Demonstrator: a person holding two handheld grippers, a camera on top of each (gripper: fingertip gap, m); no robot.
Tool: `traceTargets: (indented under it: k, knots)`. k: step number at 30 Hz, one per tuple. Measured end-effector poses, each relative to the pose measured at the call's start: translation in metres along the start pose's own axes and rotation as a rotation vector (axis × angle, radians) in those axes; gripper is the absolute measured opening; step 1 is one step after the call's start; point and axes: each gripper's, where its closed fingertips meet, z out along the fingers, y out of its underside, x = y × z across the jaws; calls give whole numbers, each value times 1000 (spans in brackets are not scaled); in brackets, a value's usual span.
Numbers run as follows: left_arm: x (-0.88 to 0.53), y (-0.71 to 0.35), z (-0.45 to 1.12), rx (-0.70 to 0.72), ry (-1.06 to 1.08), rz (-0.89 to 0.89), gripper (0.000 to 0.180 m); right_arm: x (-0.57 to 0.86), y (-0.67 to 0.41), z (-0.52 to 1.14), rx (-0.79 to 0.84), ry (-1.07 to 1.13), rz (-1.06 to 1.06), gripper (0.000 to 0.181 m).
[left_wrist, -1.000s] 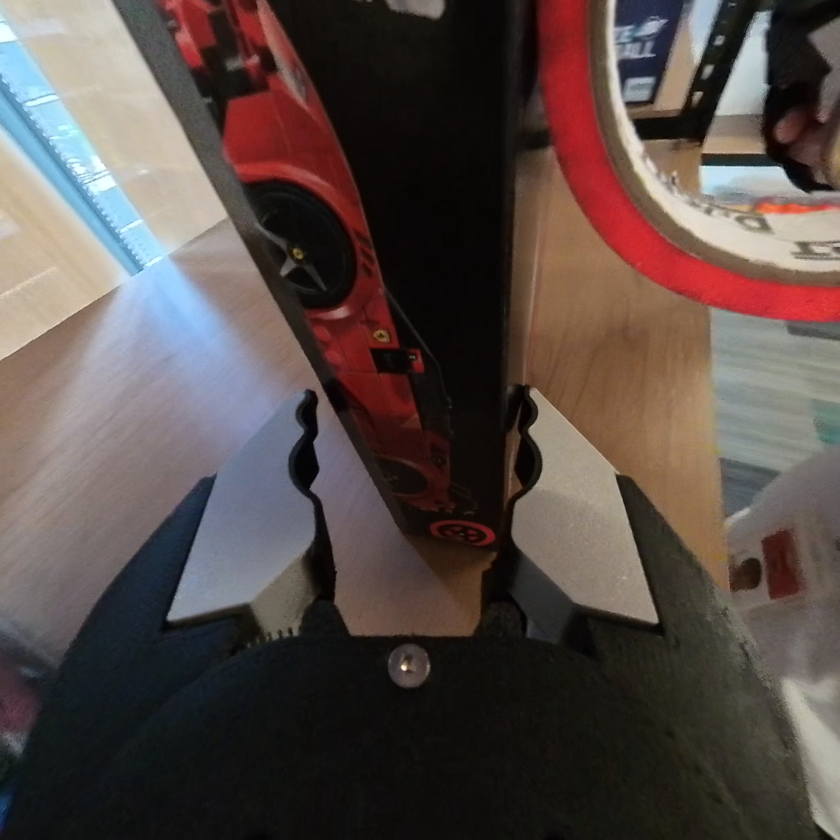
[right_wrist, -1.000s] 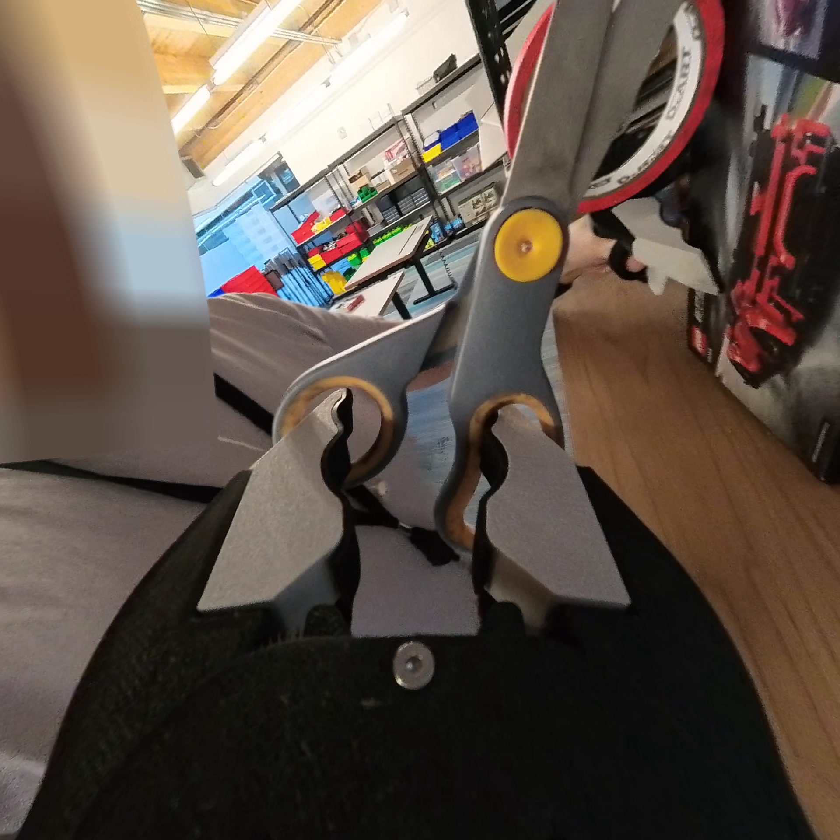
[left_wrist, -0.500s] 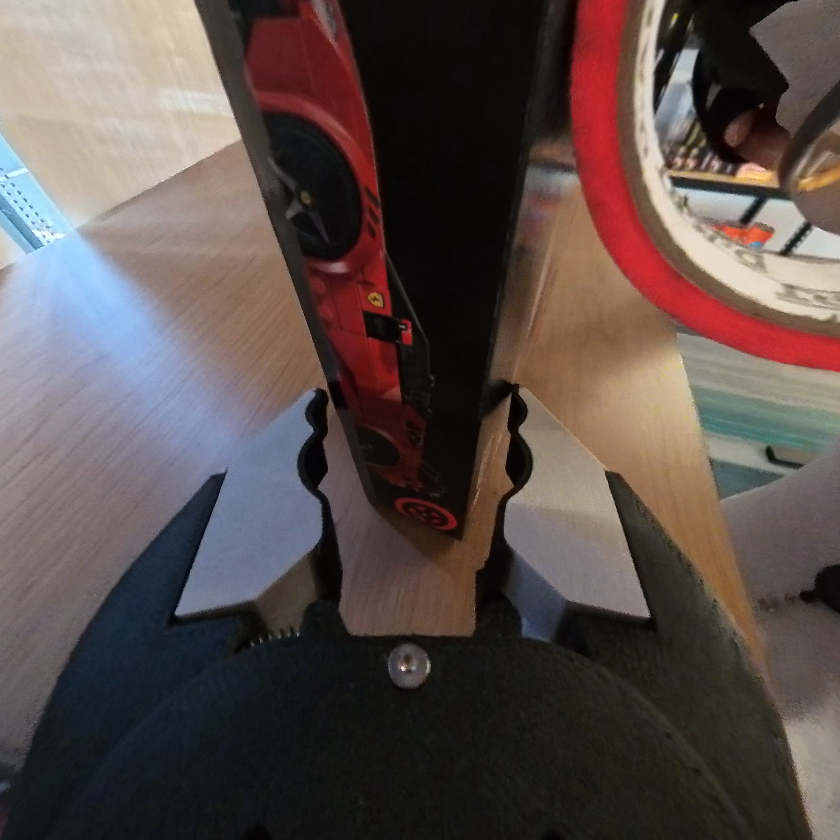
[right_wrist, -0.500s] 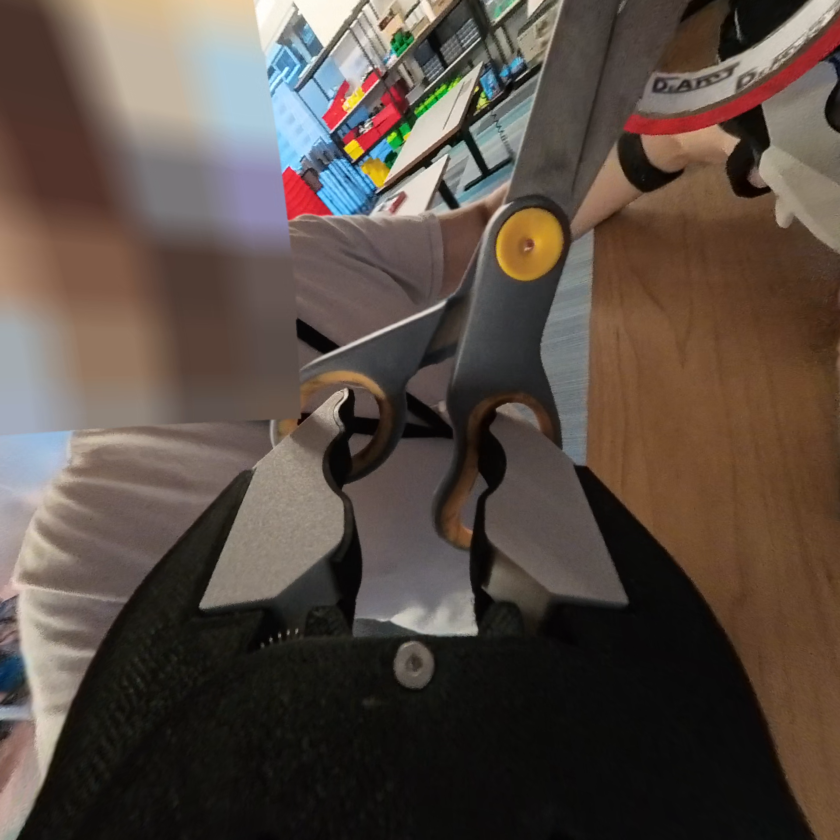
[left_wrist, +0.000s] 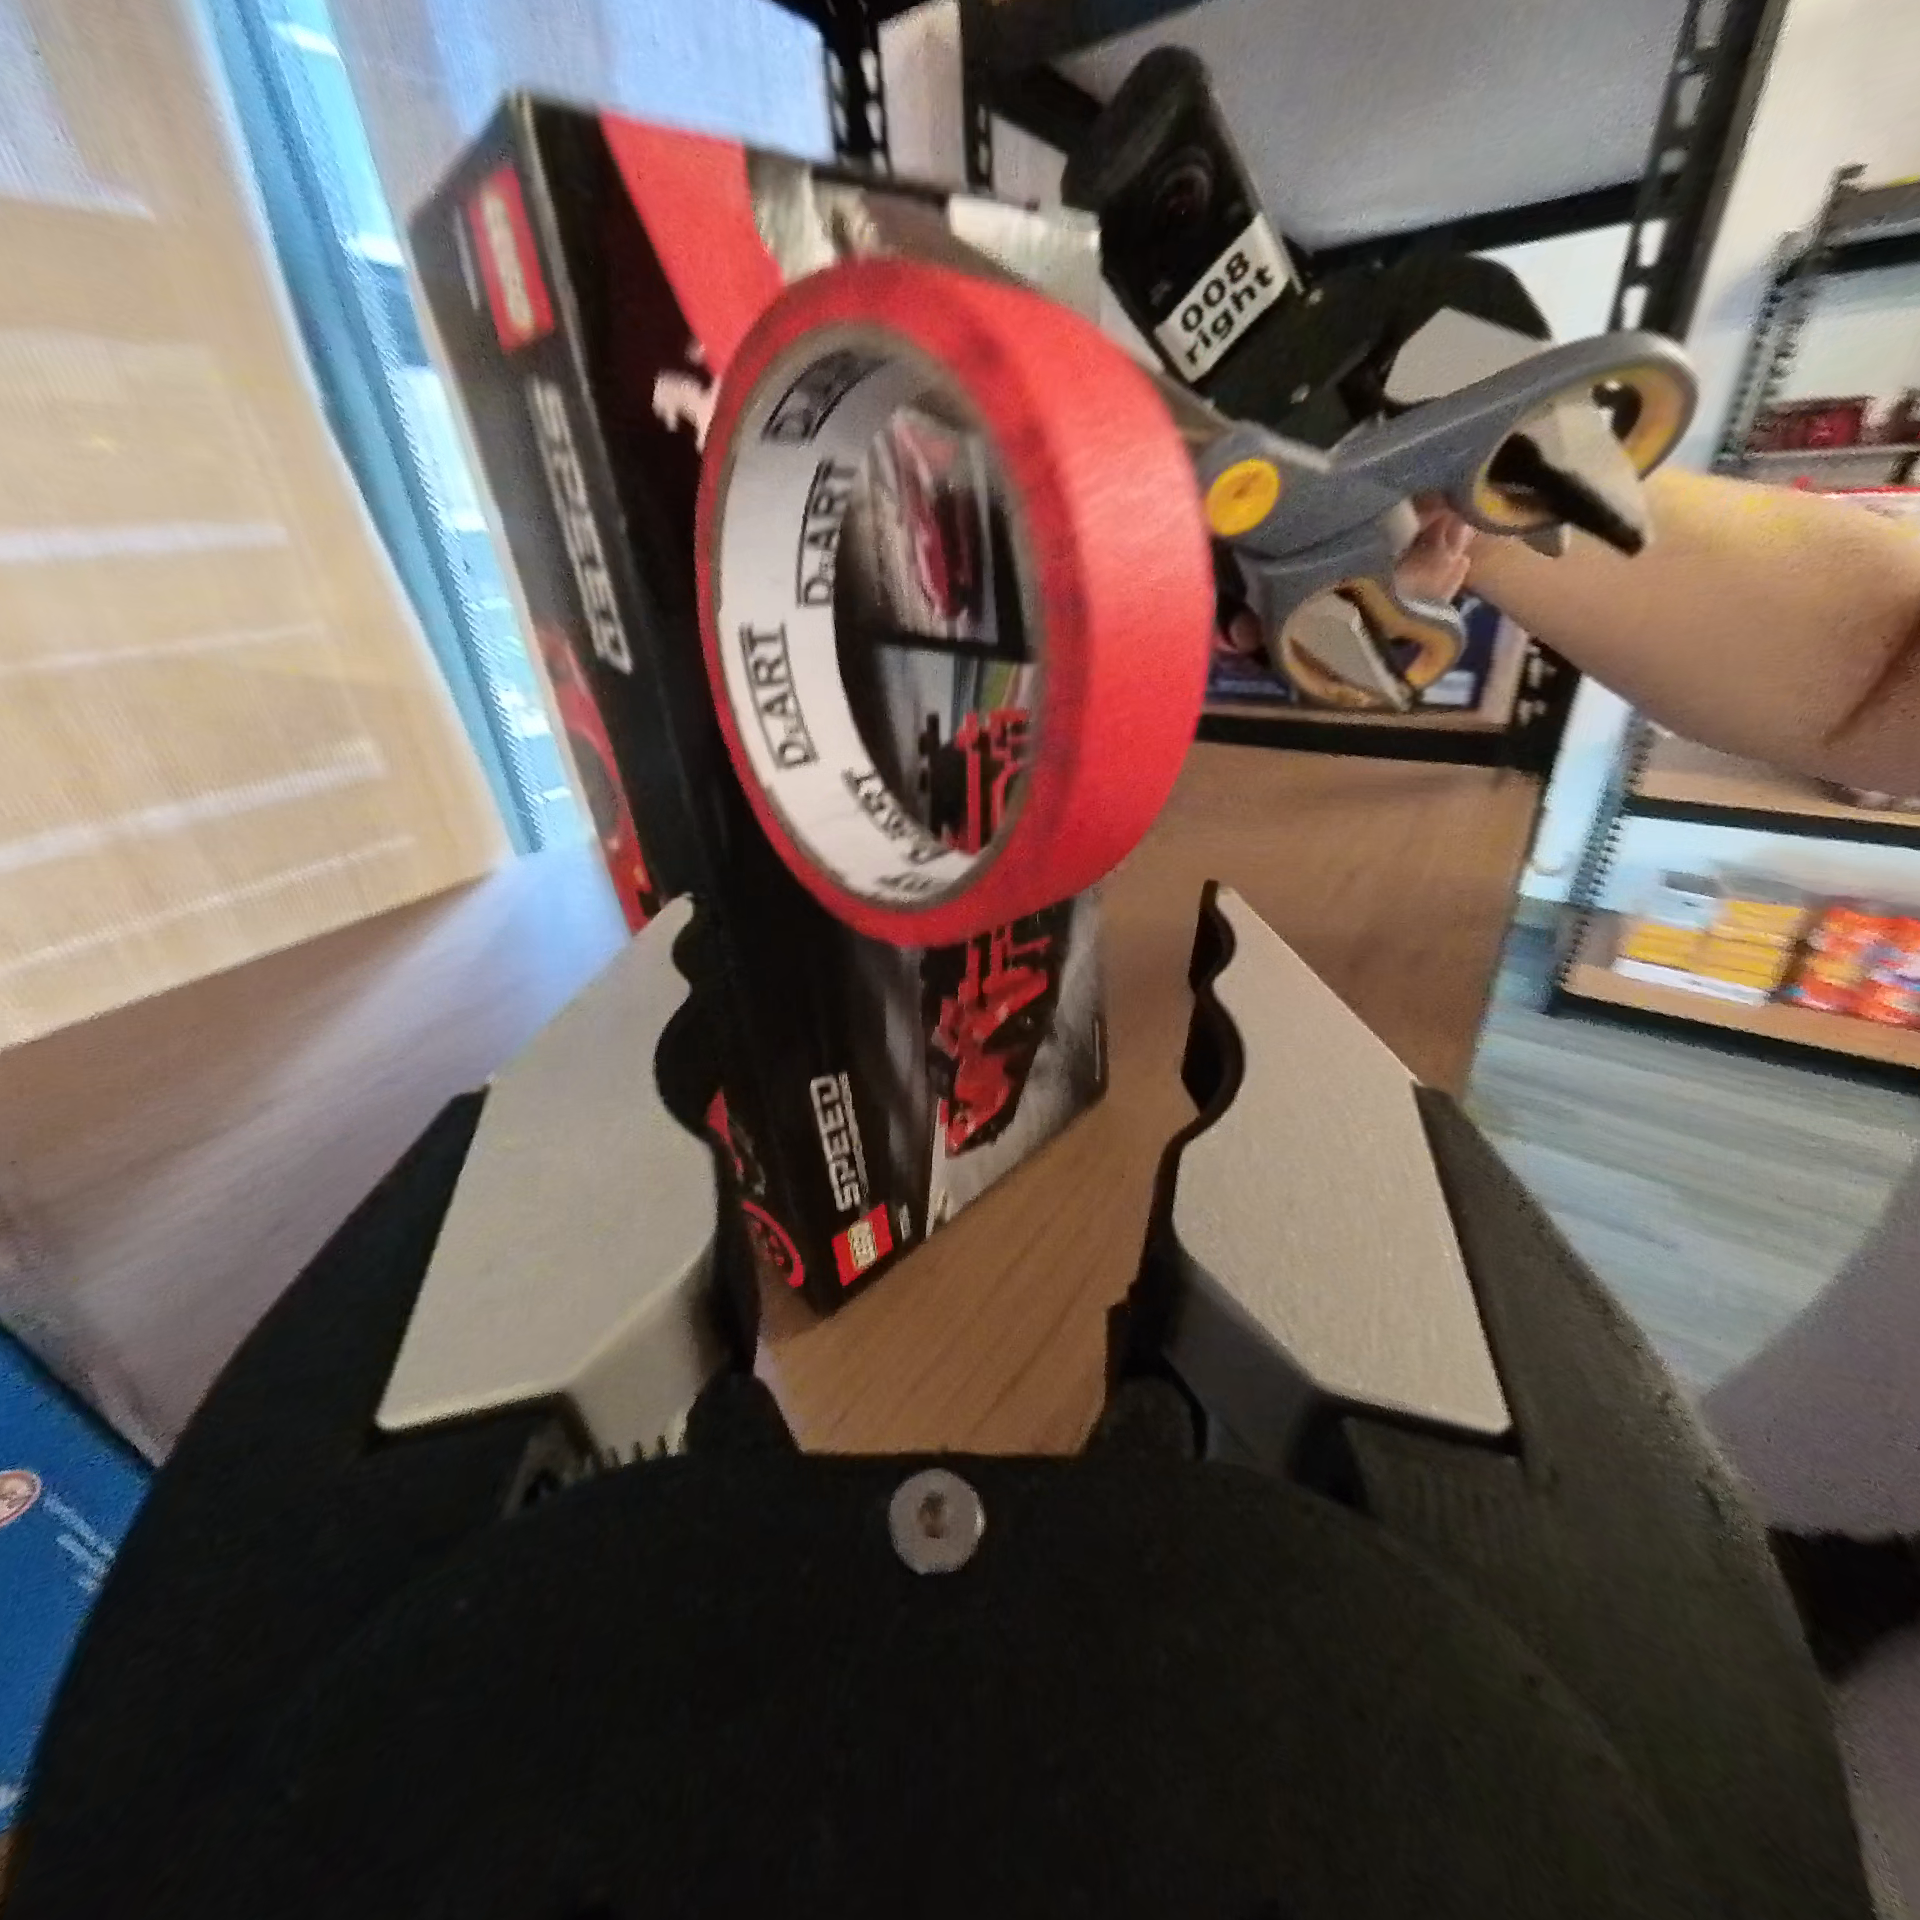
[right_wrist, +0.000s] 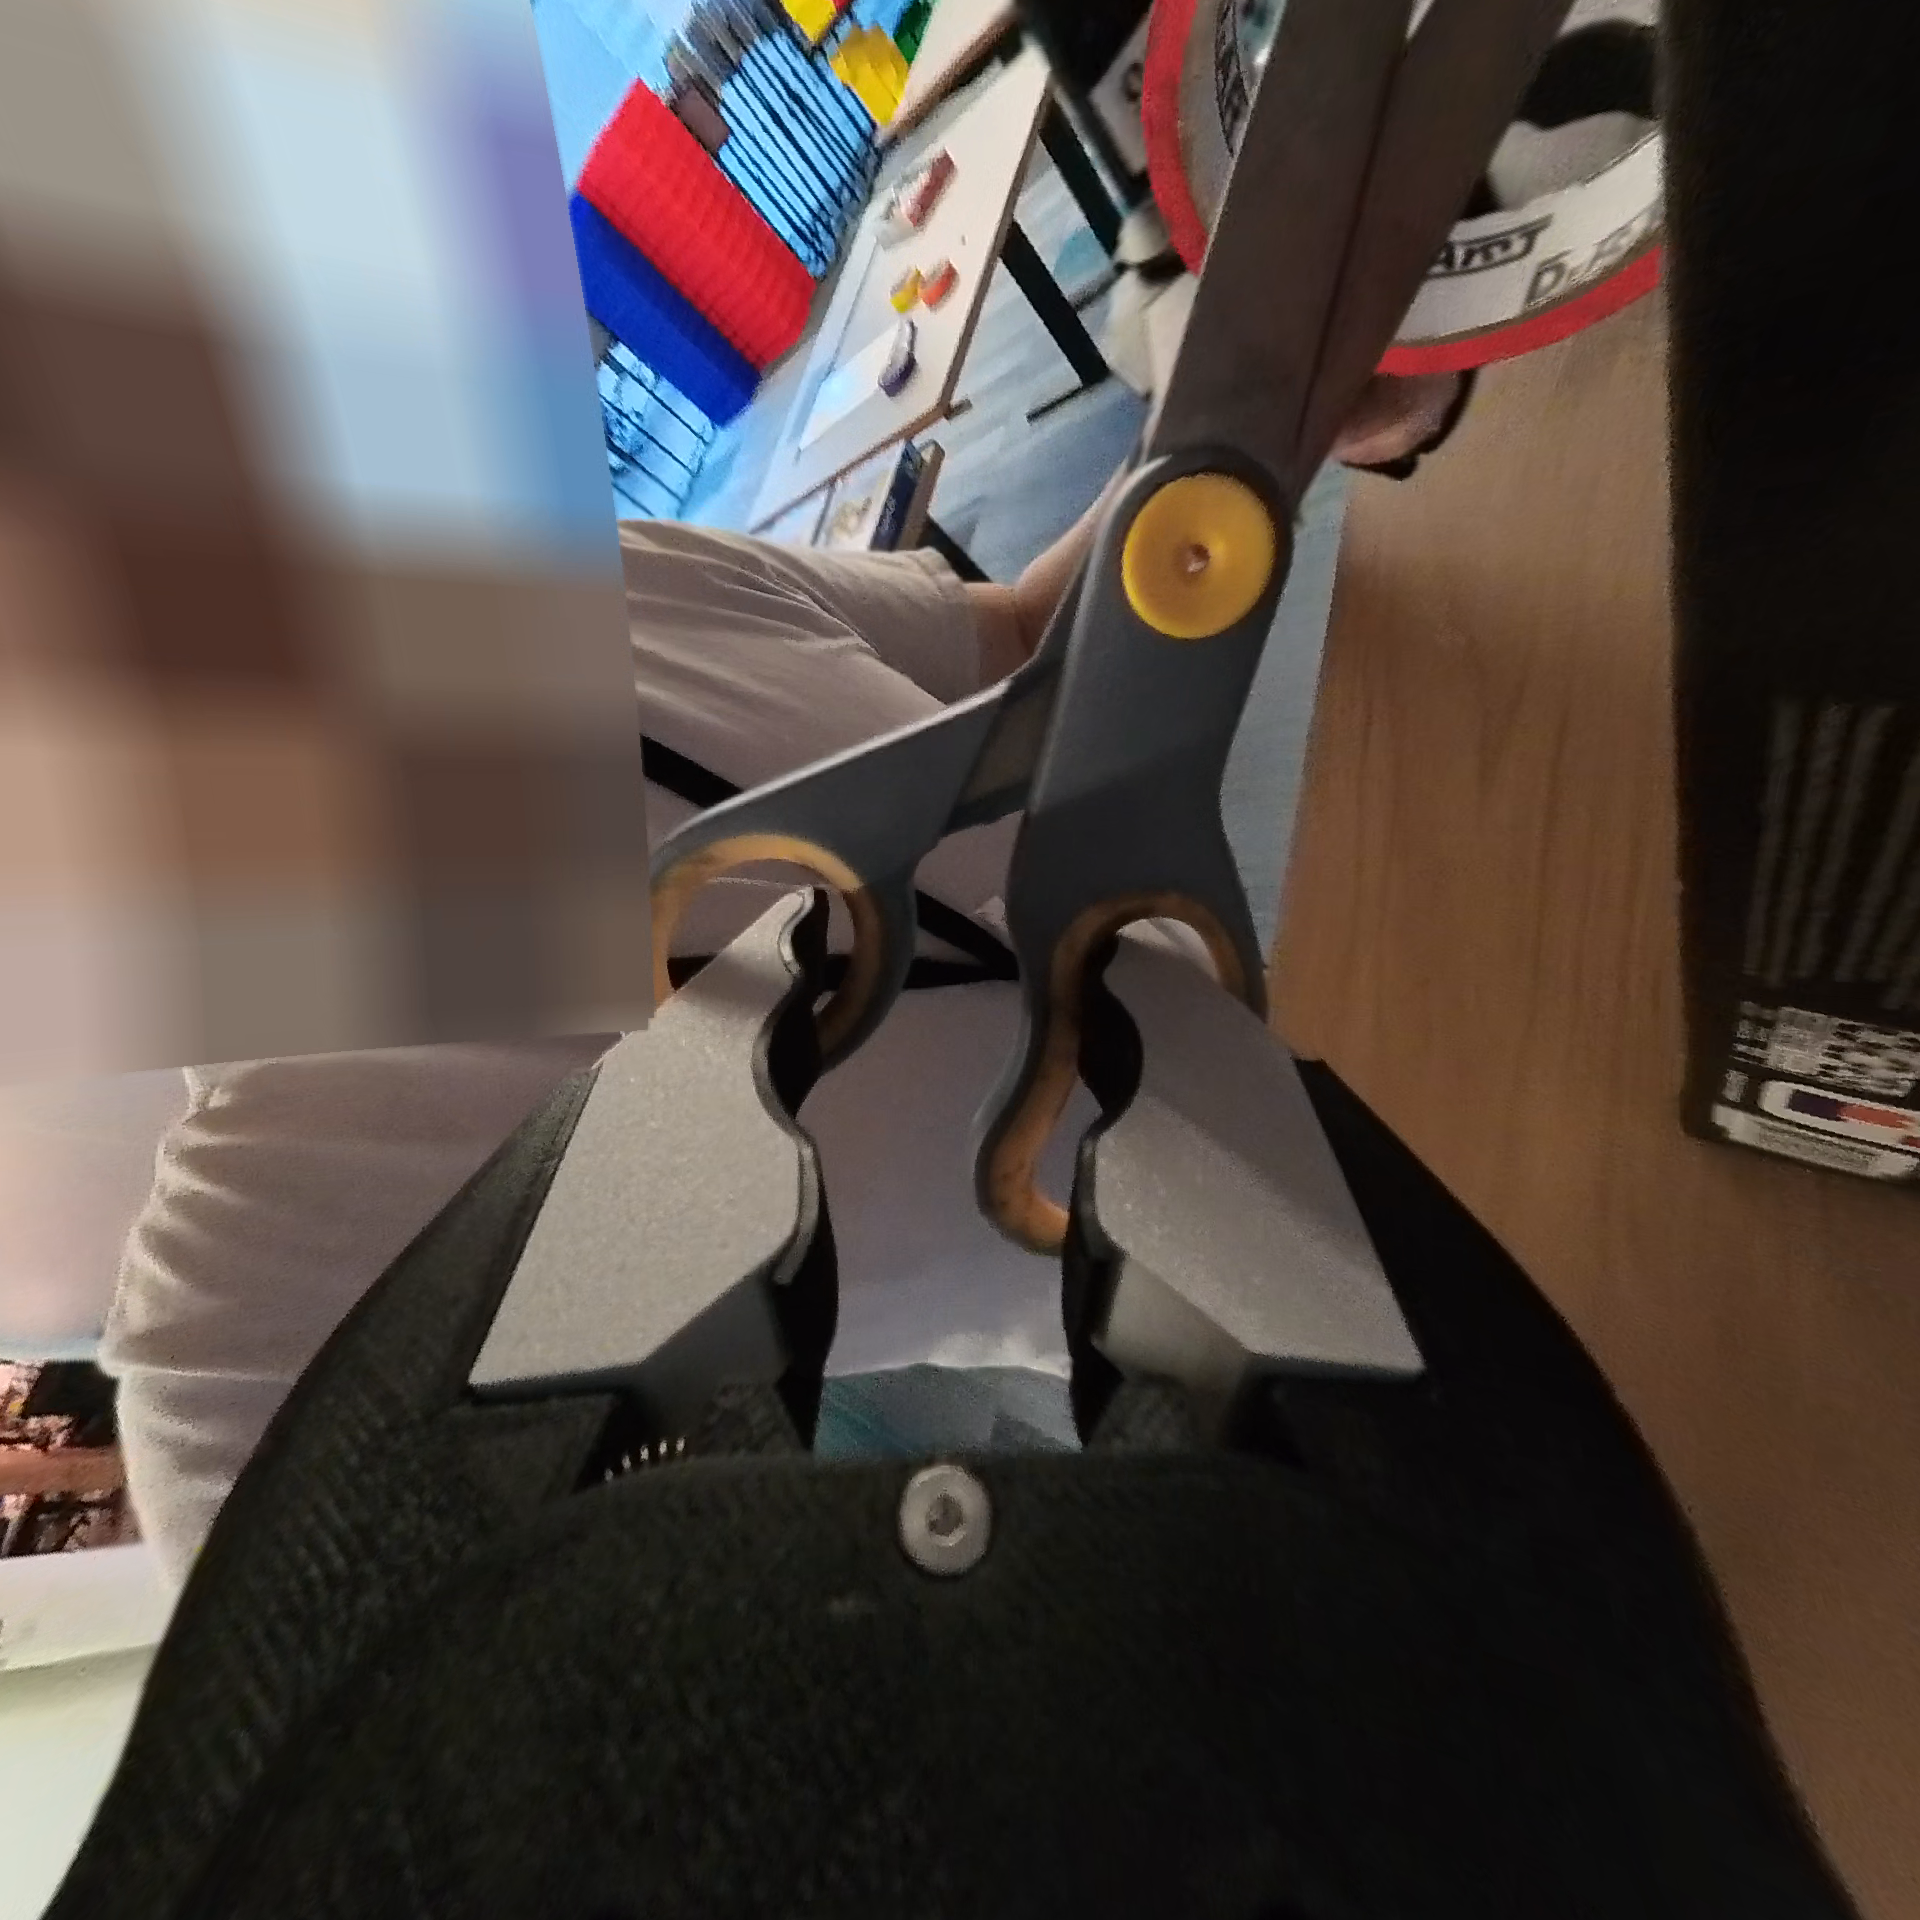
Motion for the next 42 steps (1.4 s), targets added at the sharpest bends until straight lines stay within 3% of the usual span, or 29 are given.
traceTargets:
  k: [6, 13, 28, 42]
  knots:
    - [2, -28, 2, 96, -207, 77, 64, 0, -7, -7, -97, 34, 41, 43]
    - [9, -44, -3, 160, -265, 148, 24, 2, -11, -9, -160, 12, 77, 43]
    - [11, -43, 0, 140, -254, 160, 24, 3, -22, -15, -280, 77, 140, 39]
    - [9, -45, -1, 140, -249, 180, 23, 7, -22, -16, -311, 88, 185, 22]
